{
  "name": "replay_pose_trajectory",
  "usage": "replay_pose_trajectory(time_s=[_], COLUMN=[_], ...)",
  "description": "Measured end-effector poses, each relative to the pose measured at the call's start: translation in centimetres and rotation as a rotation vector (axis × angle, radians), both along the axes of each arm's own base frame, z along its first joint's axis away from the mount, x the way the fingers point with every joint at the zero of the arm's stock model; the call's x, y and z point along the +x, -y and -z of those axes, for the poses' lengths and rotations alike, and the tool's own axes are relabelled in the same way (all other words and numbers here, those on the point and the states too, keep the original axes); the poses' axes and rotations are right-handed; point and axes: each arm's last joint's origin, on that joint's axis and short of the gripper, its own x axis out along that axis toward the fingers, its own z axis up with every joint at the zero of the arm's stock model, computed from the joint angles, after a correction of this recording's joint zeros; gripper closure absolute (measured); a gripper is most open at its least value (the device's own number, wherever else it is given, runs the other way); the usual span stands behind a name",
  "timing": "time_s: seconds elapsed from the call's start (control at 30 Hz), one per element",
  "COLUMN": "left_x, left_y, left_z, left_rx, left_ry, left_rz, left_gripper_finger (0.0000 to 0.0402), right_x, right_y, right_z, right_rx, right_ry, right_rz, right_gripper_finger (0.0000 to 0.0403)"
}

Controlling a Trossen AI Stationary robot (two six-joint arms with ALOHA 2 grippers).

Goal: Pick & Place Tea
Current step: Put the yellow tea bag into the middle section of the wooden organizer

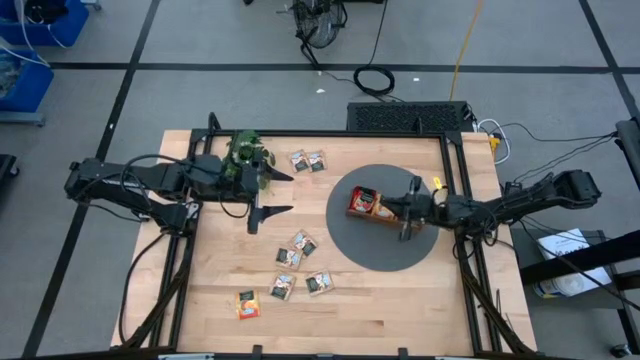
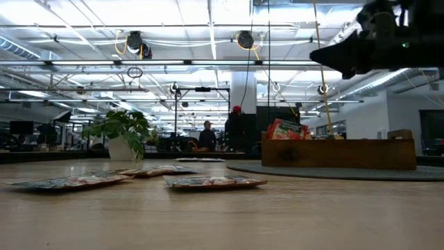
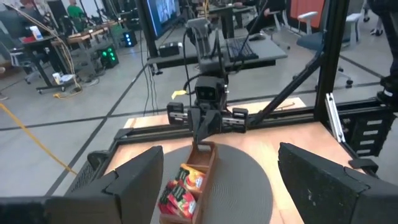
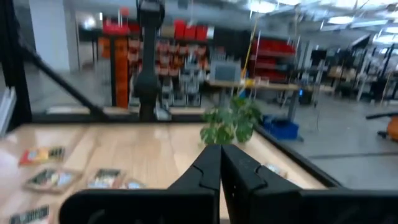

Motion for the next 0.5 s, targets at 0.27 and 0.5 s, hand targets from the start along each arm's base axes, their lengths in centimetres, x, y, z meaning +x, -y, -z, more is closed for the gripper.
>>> replay_pose_trajectory(time_s=[0.27,0.5], left_x=[0.08,0.05], left_y=[0.01,-0.08], left_z=[-0.56,-0.42], left_rx=[-0.04,-0.115], left_ry=[0.058,0.044], left_rz=[-0.004,-0.025], left_gripper_finger=[0.0091,0.0091], right_x=[-0.9,-0.91], right_y=[0.11,0.11], right_z=[0.6,0.59], right_rx=[0.001,0.004], right_ry=[0.062,0.064], right_rz=[0.0,0.0], right_gripper_finger=[0.0403,0.0403])
